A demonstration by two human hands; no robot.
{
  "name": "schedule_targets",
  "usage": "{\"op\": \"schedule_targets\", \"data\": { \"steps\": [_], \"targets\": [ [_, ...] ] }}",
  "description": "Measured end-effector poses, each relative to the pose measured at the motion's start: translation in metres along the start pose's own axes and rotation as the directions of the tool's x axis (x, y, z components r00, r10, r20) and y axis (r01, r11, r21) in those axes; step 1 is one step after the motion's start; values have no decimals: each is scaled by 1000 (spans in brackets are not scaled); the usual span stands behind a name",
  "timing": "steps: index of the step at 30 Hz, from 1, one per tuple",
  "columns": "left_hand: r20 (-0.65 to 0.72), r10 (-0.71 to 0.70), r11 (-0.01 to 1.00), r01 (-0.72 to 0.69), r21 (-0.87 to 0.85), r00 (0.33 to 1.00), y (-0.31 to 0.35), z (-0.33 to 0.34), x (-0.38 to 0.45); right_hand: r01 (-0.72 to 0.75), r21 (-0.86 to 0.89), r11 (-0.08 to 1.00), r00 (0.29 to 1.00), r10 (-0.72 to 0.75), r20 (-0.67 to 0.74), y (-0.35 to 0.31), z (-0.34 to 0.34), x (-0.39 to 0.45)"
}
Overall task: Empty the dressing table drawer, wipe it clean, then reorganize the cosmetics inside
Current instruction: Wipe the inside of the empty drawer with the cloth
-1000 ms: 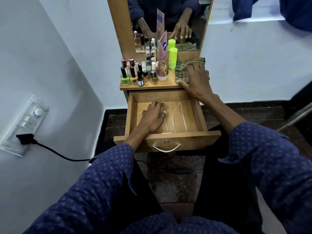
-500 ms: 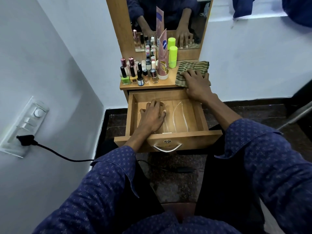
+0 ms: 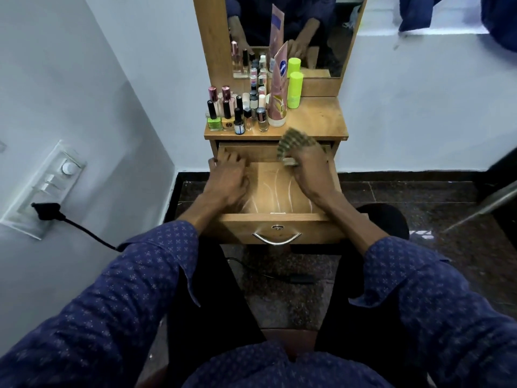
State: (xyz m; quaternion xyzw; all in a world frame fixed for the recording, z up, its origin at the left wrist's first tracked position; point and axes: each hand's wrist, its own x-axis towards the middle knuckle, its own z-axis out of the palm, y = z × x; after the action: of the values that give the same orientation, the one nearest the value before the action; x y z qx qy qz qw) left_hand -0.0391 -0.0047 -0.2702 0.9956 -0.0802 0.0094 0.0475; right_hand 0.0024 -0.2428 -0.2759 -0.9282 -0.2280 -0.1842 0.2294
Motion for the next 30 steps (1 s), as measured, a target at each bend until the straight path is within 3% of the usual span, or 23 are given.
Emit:
{"op": "schedule_targets", "data": {
  "steps": [2,4,7,10,13,16,21,25,30],
  "targets": [
    [8,-59,998,59,-32,998,-19,2,-3,-54,-93,994,965,76,253,-6,12,-4],
    [6,-94,991,94,-93,996,-30,7,-8,-85,-140,986,875,141,462,-14,18,-2],
    [8,-98,975,97,-199,995,-34,17,-13,-131,-76,988,782,150,604,-26,25,5],
    [7,-111,960,109,-257,994,-34,21,-14,-163,-239,957,647,286,707,-27,34,5],
    [57,-94,963,106,-249,994,-33,25,-16,-145,-253,956,727,277,628,-23,46,4],
    [55,-95,951,107,-289,994,-33,26,-16,-65,-296,953,759,240,605,-30,53,15],
    [18,-107,912,105,-396,994,-34,23,-15,124,-253,960,831,39,555,-49,70,34],
    [3,-101,915,94,-393,995,-36,24,-15,156,-117,981,823,-64,564,-59,87,44],
    [10,-97,924,94,-371,995,-36,25,-14,275,-19,961,756,-205,621,-64,87,49]
  ]
}}
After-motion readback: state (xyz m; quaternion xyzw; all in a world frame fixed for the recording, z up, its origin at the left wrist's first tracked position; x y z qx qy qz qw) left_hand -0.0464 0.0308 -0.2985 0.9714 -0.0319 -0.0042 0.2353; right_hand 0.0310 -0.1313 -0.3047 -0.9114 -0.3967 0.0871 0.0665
